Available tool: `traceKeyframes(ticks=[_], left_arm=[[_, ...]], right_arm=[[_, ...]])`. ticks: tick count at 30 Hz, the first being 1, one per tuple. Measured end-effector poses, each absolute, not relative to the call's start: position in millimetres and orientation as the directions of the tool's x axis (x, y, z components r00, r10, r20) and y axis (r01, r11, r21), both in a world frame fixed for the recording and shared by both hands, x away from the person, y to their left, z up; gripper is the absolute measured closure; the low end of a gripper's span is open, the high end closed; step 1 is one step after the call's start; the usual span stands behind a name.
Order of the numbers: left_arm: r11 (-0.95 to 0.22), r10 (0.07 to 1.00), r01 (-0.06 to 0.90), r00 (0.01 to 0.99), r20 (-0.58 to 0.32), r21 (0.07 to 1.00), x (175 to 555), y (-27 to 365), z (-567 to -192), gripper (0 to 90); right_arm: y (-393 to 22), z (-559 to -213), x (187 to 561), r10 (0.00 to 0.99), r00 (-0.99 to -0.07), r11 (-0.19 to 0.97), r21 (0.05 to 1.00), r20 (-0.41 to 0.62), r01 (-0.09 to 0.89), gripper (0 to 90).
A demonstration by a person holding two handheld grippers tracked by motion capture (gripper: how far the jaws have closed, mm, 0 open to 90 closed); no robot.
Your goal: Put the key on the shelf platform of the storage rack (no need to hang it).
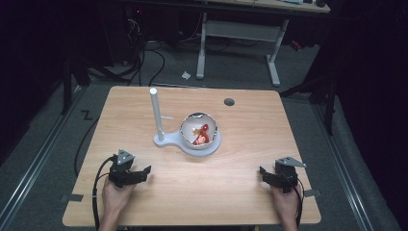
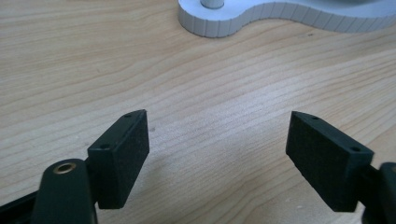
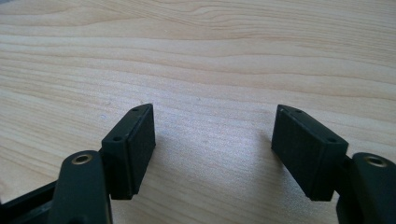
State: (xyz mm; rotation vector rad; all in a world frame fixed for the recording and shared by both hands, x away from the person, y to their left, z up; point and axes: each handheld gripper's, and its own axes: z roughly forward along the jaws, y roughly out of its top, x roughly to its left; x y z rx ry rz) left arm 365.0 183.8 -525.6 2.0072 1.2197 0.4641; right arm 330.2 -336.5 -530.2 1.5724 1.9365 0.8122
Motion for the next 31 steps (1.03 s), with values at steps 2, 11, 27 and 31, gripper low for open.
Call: traceKeyframes(ticks=[2,11,27,31], left_arm=[[-0.279,0.873,0.605,0.484,-0.065,0.746,365.5,182.2,-528.2,20.1],[-0.303,0.886,0.597,0.464,-0.011,0.743,365.8,177.0,-536.4,18.2],[-0.311,0.884,0.608,0.467,-0.013,0.730,367.8,175.9,-537.2,16.5],[-0.312,0.883,0.608,0.470,-0.013,0.730,367.8,176.1,-537.2,16.3]], right_arm=[[-336.5,-530.2,330.2,0.980,-0.197,0.149,0.724,-0.019,0.674,30.7],[-336.5,-530.2,330.2,0.980,-0.197,0.149,0.724,-0.019,0.674,30.7],[-336.8,-530.2,330.2,0.979,-0.201,0.151,0.724,-0.018,0.673,30.6],[-337.0,-530.0,330.2,0.979,-0.202,0.152,0.722,-0.018,0.675,30.5]])
